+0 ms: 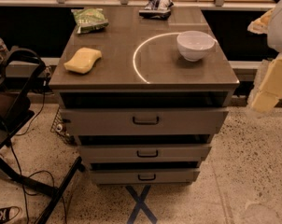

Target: Move white bowl near green jalapeno chip bag

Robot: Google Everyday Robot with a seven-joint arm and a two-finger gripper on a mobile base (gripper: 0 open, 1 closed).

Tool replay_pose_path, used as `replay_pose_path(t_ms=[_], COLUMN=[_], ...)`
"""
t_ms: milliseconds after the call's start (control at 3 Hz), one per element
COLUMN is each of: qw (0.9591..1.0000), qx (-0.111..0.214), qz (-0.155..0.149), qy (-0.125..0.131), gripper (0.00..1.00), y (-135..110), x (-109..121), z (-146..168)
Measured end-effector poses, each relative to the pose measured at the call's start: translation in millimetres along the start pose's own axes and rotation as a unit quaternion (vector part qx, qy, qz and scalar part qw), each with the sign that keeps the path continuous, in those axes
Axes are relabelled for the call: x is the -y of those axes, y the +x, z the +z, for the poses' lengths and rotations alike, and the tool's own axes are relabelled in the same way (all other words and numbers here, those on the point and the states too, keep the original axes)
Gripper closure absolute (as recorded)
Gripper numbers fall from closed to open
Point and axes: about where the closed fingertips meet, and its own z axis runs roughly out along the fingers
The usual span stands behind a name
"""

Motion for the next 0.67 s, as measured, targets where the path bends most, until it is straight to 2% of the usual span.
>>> replay_pose_path(t_ms=[333, 667], qw=[1.0000, 0.9997], qx=[0.000, -0.017], qz=[0.000, -0.020], qy=[0.000, 0.003], gripper=[0.00, 0.00], y=[0.0, -10.9], x=[0.0, 17.0], z=[-0.1, 7.7])
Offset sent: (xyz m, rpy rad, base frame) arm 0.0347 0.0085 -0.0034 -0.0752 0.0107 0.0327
